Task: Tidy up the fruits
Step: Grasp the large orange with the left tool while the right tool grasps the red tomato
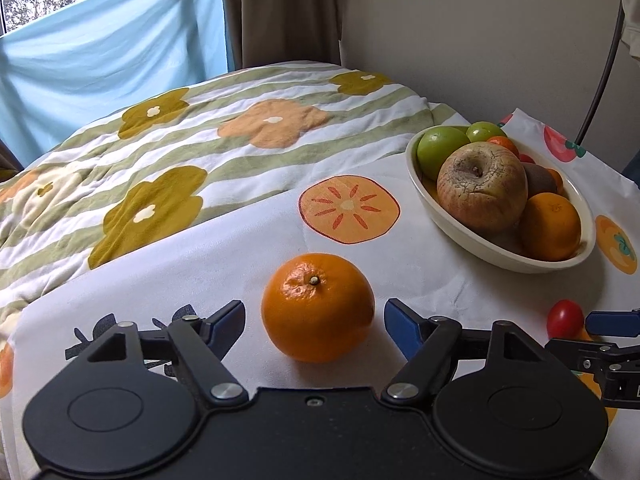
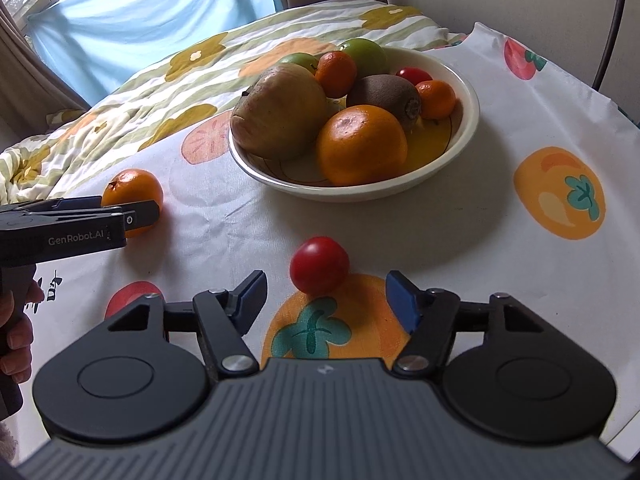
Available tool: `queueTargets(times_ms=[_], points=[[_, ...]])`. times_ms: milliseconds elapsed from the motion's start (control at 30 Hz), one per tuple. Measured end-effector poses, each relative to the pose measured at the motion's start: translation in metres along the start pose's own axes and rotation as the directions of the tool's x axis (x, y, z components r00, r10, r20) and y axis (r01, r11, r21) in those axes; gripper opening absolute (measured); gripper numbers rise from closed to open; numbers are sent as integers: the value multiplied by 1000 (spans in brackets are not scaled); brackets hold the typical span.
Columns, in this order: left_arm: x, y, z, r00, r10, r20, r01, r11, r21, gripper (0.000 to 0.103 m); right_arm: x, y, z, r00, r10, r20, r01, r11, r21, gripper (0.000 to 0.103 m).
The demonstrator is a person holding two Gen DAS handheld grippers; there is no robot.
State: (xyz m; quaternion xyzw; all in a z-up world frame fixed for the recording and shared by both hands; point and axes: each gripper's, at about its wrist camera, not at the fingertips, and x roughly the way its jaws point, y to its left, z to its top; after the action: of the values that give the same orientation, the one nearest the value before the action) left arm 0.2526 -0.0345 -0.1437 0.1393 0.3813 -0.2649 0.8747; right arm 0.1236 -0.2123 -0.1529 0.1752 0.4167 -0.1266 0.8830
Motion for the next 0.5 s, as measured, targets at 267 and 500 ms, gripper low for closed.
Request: queueTargets(times_ms=[267, 500], points=[[4, -1, 0, 1000, -9, 9, 8, 1000, 6, 67, 6, 5, 5, 1000, -8, 9, 9, 1000, -27, 69], [2, -2, -2, 1000, 2, 5, -2, 1000, 5, 66, 7, 6, 7, 1000, 2, 4, -2, 999, -52, 52]])
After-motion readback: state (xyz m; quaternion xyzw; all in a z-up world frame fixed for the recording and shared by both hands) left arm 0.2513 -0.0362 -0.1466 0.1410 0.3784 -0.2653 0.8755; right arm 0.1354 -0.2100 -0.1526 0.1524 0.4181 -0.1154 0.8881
